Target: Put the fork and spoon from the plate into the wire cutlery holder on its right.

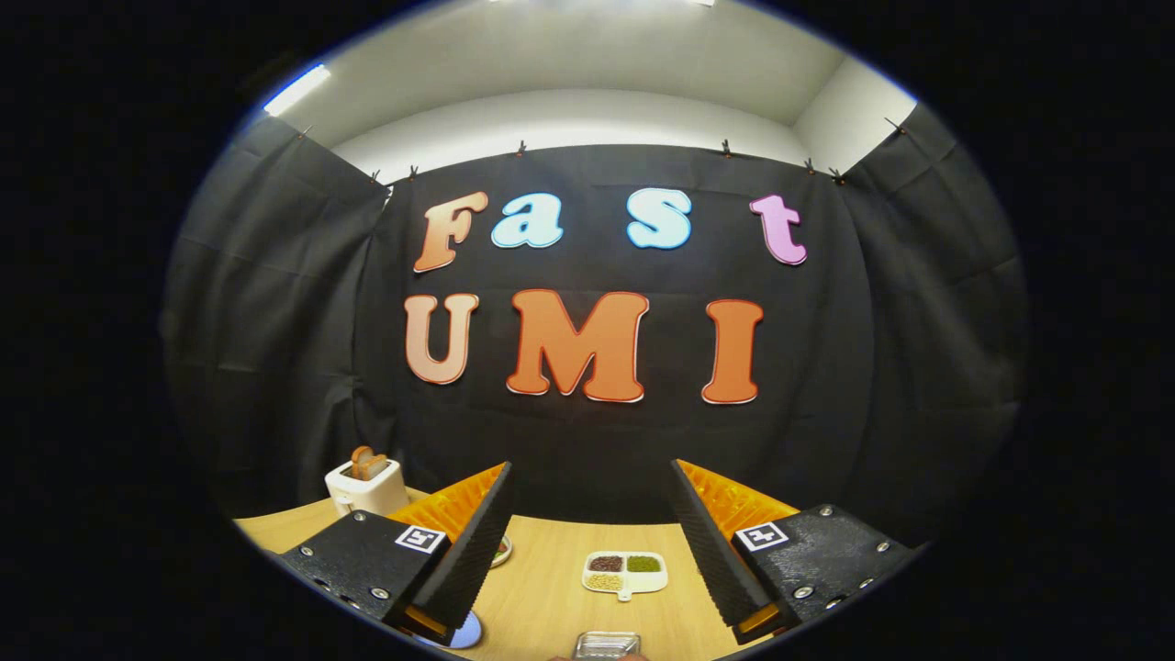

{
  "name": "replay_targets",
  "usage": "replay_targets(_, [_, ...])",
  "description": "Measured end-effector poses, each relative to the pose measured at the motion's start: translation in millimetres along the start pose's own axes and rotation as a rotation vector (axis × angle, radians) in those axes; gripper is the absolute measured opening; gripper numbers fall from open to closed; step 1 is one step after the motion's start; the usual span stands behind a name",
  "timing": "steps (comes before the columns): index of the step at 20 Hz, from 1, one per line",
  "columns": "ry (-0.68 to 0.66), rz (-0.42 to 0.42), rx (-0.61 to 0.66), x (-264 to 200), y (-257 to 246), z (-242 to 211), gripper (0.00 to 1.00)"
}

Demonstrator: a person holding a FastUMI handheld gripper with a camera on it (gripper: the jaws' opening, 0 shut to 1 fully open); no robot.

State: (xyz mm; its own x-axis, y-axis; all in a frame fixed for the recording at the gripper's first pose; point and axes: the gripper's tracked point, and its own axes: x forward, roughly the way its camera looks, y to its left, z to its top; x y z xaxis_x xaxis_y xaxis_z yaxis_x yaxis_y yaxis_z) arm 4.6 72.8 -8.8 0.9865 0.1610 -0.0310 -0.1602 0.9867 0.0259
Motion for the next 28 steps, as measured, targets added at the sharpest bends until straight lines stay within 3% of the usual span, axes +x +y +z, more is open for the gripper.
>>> replay_targets(7, [0.156,0.103,0.026,14,78,-43,0.99])
replay_targets(15, [0.499,0.134,0.023,20,152,-150,0.99])
replay_targets(24, [0.916,0.176,0.011,-32,193,-278,0.94])
replay_targets(28, [1.049,0.185,0.004,-57,204,-317,0.82])
